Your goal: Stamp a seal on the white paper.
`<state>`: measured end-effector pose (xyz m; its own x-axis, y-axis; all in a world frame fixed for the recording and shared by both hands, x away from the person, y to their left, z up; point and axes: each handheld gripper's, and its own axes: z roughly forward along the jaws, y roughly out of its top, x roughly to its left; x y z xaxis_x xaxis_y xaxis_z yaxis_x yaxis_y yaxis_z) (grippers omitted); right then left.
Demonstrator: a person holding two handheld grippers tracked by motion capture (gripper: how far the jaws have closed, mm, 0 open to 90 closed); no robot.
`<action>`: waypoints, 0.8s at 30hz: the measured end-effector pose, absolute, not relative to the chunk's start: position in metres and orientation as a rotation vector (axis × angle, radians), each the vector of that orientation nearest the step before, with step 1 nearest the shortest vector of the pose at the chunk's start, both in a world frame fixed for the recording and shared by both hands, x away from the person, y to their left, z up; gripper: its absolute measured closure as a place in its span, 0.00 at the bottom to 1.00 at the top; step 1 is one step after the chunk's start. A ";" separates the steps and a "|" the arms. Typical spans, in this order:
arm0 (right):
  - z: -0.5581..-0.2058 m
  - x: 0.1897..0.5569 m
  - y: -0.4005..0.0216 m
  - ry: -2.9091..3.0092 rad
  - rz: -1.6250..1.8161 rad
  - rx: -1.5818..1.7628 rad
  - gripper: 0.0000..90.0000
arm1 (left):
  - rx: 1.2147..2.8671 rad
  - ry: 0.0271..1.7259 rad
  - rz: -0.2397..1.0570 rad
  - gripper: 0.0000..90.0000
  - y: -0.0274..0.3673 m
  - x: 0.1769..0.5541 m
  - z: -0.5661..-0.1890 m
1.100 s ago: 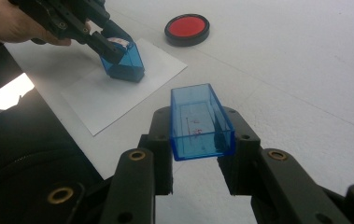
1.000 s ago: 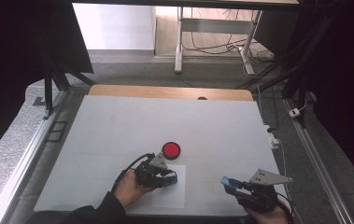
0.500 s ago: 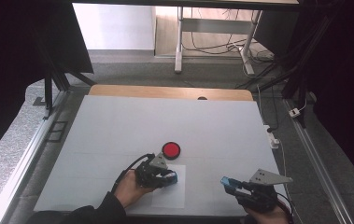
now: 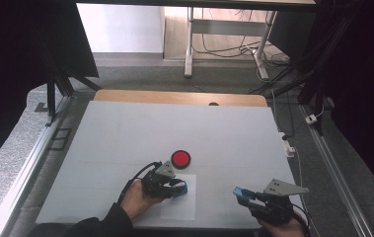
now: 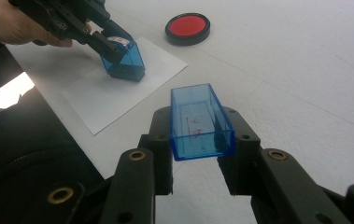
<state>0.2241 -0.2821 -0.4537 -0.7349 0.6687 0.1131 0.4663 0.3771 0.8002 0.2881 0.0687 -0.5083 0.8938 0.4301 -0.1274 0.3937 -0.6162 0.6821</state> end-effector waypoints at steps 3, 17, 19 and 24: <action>-0.454 0.224 -0.283 2.409 1.284 1.011 0.76 | 2.317 0.579 0.066 0.78 0.068 0.288 -0.507; -0.453 0.224 -0.283 2.411 1.286 1.011 0.76 | 2.298 0.592 0.049 0.78 0.069 0.290 -0.507; -0.454 0.224 -0.283 2.408 1.292 1.013 0.76 | 2.298 0.592 0.047 0.78 0.069 0.290 -0.507; -0.454 0.224 -0.283 2.407 1.288 1.015 0.76 | 2.301 0.589 0.054 0.78 0.068 0.290 -0.506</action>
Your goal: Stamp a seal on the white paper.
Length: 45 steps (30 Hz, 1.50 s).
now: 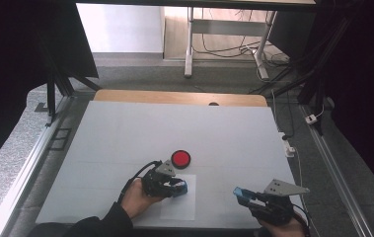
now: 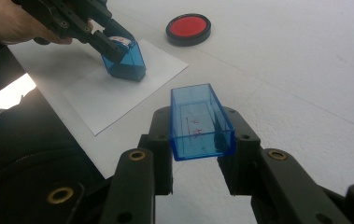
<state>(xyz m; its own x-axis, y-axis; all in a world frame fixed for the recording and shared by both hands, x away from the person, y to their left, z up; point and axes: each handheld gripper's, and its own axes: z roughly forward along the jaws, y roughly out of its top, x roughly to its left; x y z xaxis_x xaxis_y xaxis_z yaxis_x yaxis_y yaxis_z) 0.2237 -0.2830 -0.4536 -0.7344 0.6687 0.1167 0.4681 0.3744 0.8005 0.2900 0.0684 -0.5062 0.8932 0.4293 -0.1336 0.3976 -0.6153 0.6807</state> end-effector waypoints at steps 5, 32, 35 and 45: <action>-0.454 0.224 -0.283 2.406 1.288 1.015 0.76 | 2.293 0.576 0.058 0.78 0.068 0.288 -0.502; -0.453 0.224 -0.285 2.400 1.299 1.024 0.76 | 2.176 0.526 0.030 0.78 0.087 0.285 -0.464; -0.454 0.224 -0.285 2.395 1.307 1.028 0.76 | 2.165 0.510 0.029 0.78 0.091 0.285 -0.460; -0.454 0.224 -0.285 2.395 1.308 1.027 0.76 | 2.100 0.491 0.022 0.78 0.102 0.283 -0.446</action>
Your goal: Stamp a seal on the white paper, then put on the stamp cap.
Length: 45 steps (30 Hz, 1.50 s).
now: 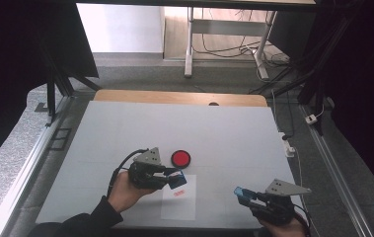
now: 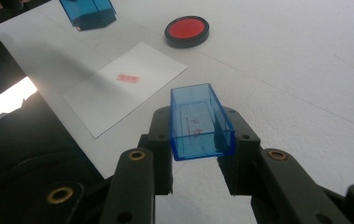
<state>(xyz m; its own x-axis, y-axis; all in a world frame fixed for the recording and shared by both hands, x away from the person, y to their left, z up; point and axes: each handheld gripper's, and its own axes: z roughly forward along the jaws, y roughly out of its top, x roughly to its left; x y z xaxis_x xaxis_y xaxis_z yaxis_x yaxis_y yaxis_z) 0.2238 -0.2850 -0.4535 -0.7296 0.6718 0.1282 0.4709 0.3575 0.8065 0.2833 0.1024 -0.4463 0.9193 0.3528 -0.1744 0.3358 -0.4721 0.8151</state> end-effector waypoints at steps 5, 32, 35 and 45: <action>-0.454 0.224 -0.285 2.395 1.309 1.027 0.76 | 2.062 0.480 0.013 0.78 0.109 0.283 -0.440; -0.446 0.224 -0.279 2.413 1.398 0.982 0.76 | 2.019 0.434 0.025 0.78 0.121 0.282 -0.428; -0.444 0.224 -0.277 2.420 1.415 0.962 0.75 | 2.020 0.424 0.023 0.78 0.121 0.282 -0.428; -0.439 0.225 -0.267 2.442 1.419 0.879 0.75 | 2.017 0.404 0.023 0.78 0.123 0.282 -0.427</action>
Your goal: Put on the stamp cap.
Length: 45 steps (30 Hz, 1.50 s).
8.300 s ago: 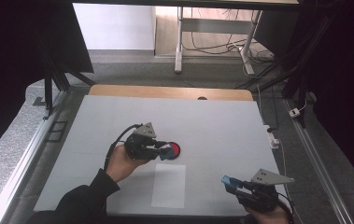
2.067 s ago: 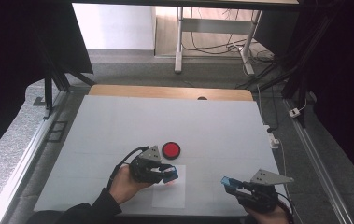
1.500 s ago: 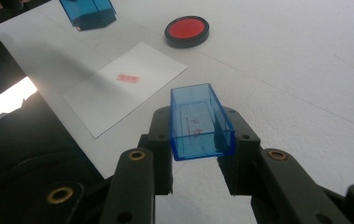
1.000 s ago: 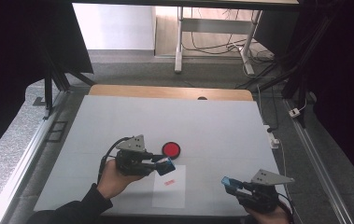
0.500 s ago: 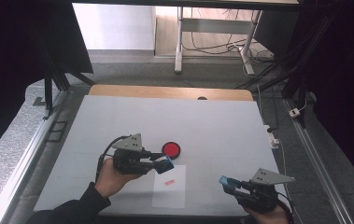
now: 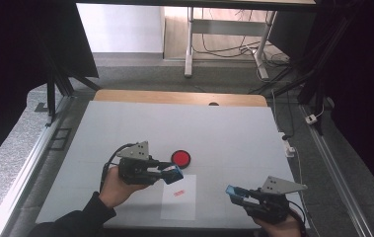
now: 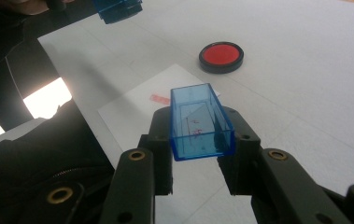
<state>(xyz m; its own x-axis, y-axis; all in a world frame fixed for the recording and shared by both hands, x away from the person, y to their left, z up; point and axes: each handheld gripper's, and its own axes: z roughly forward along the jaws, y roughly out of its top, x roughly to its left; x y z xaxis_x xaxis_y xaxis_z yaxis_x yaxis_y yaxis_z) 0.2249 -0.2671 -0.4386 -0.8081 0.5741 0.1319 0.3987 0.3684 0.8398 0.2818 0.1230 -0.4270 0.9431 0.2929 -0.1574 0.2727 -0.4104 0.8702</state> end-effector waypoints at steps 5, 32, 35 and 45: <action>-0.436 0.227 -0.261 2.449 1.441 0.860 0.76 | 2.018 0.397 0.012 0.78 0.123 0.282 -0.426; -0.436 0.254 -0.213 2.578 1.503 0.630 0.75 | 2.009 0.299 -0.018 0.78 0.124 0.283 -0.420; -0.437 0.257 -0.206 2.602 1.517 0.590 0.75 | 2.006 0.289 -0.020 0.78 0.126 0.283 -0.419; -0.442 0.269 -0.183 2.678 1.541 0.498 0.75 | 2.019 0.229 -0.011 0.78 0.125 0.281 -0.417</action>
<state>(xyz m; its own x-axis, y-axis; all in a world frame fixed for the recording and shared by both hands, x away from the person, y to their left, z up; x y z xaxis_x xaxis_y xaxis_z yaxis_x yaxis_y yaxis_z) 0.2690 -0.1826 -0.4419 -0.9493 0.2784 0.1459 0.2661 0.4646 0.8446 0.2808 0.1254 -0.4167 0.9815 0.1573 -0.1087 0.1669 -0.4269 0.8888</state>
